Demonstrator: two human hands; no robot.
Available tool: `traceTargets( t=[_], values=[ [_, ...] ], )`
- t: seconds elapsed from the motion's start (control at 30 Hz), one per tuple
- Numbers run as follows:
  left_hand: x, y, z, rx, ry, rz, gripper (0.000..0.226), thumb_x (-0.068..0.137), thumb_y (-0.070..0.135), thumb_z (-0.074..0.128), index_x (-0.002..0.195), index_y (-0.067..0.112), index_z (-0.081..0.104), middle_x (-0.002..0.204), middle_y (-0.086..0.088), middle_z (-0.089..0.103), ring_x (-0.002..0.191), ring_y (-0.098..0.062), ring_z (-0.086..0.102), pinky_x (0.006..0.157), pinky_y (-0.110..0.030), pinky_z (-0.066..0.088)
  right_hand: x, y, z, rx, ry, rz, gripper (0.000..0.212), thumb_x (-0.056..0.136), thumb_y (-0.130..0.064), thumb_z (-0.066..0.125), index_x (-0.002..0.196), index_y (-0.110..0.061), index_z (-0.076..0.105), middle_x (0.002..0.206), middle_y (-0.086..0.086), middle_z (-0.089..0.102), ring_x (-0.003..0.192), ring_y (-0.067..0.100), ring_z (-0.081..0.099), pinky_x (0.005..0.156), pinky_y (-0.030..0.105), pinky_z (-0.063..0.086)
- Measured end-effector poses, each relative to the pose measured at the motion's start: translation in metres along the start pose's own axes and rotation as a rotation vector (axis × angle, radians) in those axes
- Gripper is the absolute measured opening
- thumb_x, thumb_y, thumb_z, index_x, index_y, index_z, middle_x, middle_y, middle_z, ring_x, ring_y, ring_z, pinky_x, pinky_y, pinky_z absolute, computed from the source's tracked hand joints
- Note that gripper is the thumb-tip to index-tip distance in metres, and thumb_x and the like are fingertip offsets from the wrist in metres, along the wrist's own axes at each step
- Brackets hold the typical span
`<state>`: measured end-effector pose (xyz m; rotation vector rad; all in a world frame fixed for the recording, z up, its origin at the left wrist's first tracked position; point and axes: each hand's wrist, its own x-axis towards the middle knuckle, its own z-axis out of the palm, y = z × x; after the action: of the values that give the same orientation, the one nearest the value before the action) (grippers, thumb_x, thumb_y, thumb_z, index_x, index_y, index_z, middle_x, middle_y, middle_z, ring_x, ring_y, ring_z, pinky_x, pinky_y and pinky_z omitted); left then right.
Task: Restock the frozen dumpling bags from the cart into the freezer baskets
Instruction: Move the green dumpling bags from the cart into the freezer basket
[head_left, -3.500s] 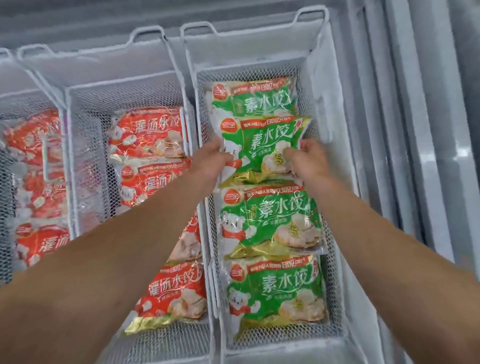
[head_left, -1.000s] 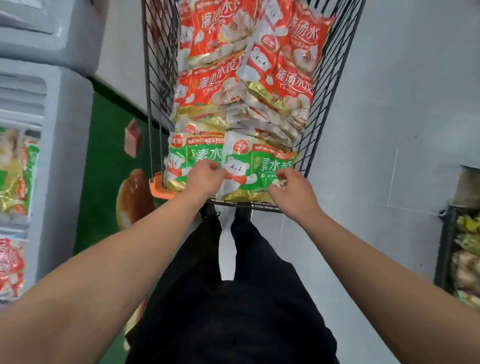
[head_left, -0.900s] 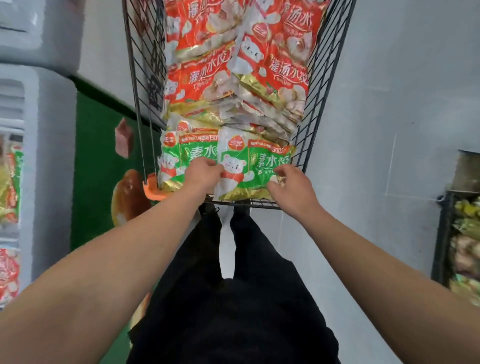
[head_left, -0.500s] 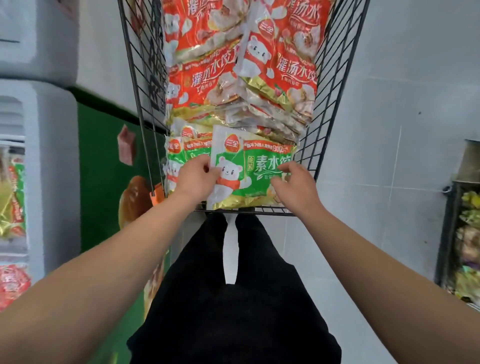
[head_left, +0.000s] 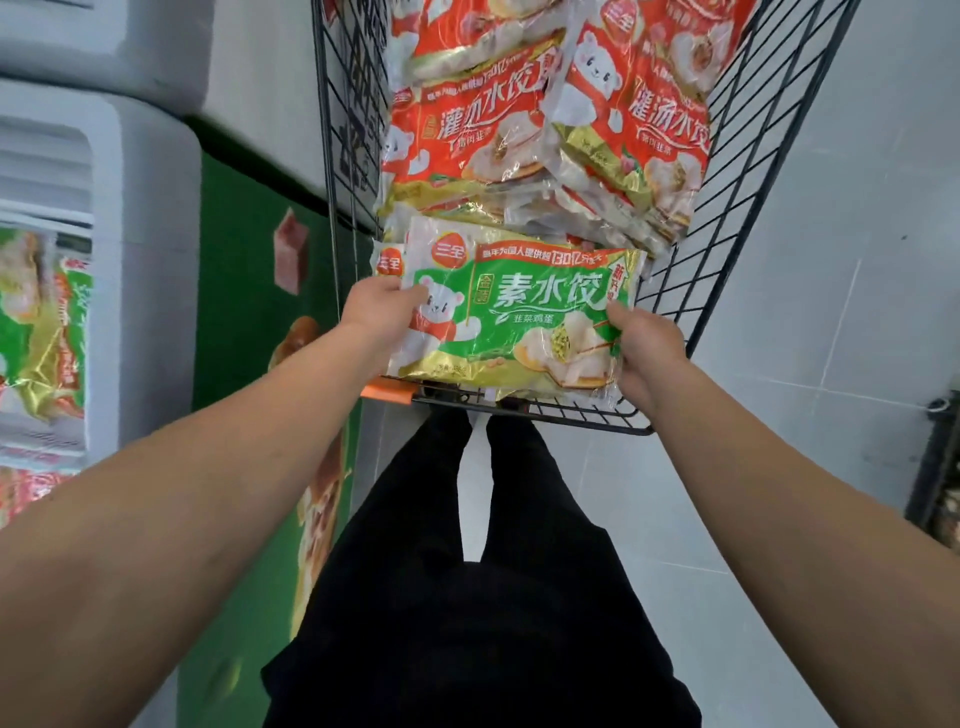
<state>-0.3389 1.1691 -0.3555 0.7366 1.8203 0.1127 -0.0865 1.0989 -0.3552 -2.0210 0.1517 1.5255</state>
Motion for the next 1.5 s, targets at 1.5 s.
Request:
traceTargets(
  t=[1.5],
  values=[
    [-0.235,-0.336,-0.357,-1.356,0.650,0.016,0.018,0.091,0.007,0.069,0.074,0.009,0.063,0.061,-0.004,0.067,0.053,-0.016,0.064,0.051,-0.027,0.052,-0.365,0.126,0.407,-1.027,-0.683,-0.860,0.007,0.085,-0.019,0.075,0.083,-0.013,0.071,0.085,0.007,0.074,0.080,0.024,0.069,0.074,0.041,0.058]
  ],
)
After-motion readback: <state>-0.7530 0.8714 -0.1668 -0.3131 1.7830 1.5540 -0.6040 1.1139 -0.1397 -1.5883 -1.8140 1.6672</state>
